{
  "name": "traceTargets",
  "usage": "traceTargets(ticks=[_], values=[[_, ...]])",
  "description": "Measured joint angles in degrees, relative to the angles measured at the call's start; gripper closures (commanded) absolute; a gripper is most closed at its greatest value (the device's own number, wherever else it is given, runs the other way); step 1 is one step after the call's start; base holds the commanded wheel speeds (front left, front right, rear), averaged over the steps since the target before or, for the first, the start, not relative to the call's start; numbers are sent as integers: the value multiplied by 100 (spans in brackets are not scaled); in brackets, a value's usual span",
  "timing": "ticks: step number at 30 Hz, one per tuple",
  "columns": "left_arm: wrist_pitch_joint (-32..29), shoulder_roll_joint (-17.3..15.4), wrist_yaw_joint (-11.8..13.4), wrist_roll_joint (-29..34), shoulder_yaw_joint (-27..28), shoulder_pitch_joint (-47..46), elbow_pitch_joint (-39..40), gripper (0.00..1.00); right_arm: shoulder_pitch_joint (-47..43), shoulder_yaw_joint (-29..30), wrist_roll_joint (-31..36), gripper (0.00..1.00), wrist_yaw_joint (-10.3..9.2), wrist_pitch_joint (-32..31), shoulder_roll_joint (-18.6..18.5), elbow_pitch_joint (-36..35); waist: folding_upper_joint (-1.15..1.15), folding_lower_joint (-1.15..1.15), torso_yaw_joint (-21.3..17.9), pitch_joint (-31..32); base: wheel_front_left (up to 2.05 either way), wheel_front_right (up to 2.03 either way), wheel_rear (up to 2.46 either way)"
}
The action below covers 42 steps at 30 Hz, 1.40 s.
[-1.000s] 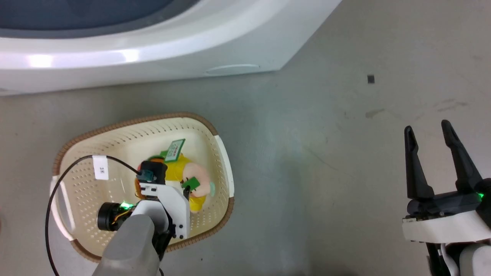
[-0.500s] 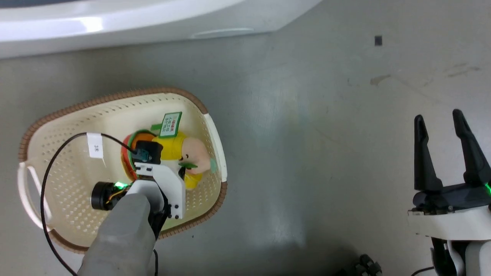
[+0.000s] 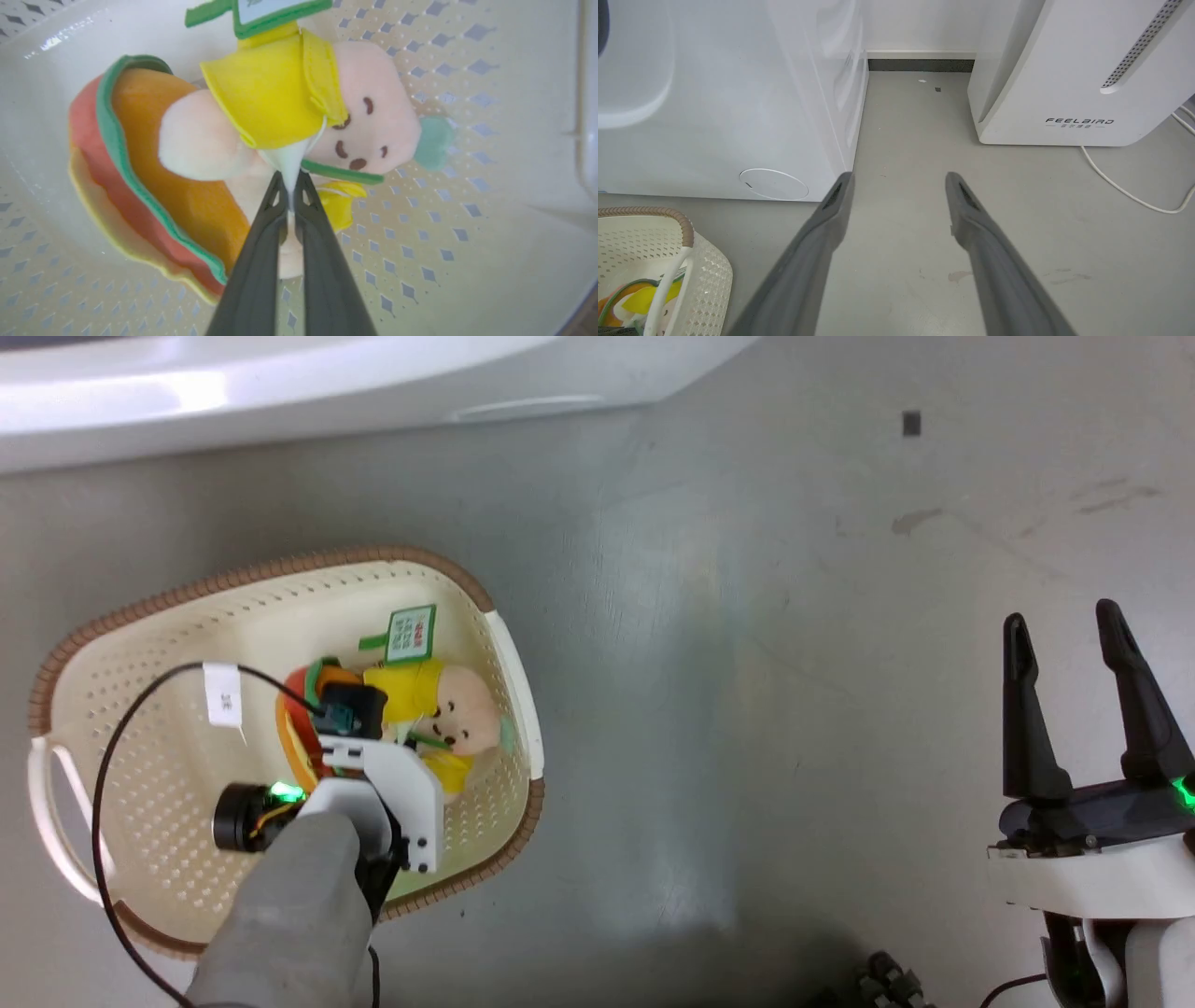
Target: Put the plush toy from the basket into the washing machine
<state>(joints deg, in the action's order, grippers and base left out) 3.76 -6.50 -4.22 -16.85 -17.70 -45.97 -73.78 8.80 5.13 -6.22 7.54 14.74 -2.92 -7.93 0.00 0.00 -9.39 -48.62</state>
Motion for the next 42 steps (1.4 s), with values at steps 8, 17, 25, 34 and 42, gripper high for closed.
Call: traceTargets(ticks=[8, 17, 25, 34, 42], values=[[332, 27, -27, -116, 0, 408, -15, 100, -1, -14, 1, 0, 0, 0, 0, 166, 0, 0, 31, 622, 0, 0, 0], [925, 99, -152, -289, -29, 997, -3, 100, -105, 26, 47, 0, 0, 0, 0, 364, 0, -1, 164, 1668, 0, 0, 0], [1087, 87, -183, -310, 59, 1547, 758, 100, -422, 34, 90, 0, 0, 0, 0, 490, 0, -1, 411, 2590, 0, 0, 0], [1092, 38, -41, -229, 541, 2619, 2725, 100, -678, 16, 97, 0, 0, 0, 0, 565, 0, -1, 681, 3344, 0, 0, 0], [1092, 77, 38, 78, 905, 3258, 4256, 100, -763, -7, 94, 0, 0, 0, 0, 597, 0, -1, 795, 3698, 0, 0, 0]])
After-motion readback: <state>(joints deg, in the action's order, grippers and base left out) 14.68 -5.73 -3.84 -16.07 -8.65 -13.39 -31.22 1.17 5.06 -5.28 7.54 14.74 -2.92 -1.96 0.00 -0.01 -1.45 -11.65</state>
